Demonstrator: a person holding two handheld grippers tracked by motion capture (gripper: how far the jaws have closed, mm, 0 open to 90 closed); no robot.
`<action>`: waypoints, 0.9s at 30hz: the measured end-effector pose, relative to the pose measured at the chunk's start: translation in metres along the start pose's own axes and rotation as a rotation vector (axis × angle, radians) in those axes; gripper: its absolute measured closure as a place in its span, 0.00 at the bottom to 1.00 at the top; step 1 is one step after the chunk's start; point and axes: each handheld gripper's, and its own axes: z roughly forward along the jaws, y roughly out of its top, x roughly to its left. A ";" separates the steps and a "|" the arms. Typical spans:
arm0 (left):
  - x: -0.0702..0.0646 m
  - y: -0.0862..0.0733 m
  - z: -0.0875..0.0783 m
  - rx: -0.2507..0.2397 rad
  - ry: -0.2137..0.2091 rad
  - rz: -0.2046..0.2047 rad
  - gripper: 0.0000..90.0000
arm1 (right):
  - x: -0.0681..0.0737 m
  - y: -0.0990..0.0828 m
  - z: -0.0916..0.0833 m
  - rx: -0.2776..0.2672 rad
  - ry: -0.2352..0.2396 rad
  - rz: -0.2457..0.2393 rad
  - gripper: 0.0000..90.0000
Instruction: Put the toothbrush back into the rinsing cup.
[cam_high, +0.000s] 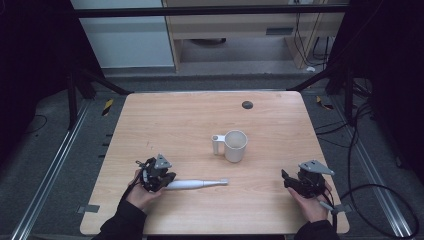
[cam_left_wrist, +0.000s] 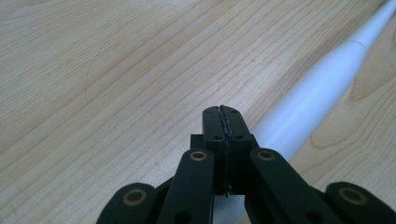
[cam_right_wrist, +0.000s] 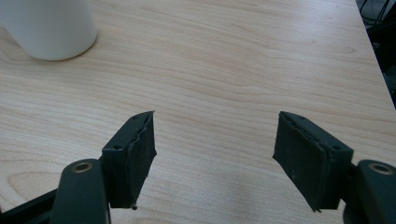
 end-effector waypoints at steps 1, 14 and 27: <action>0.000 -0.001 0.000 0.000 -0.002 -0.002 1.00 | 0.000 0.000 0.000 0.000 0.000 0.000 0.32; -0.004 -0.008 -0.007 -0.001 -0.010 -0.008 1.00 | 0.000 0.000 0.000 0.001 -0.001 0.002 0.32; -0.008 -0.011 -0.010 0.000 -0.019 -0.009 1.00 | 0.000 0.000 -0.001 0.000 0.000 0.004 0.32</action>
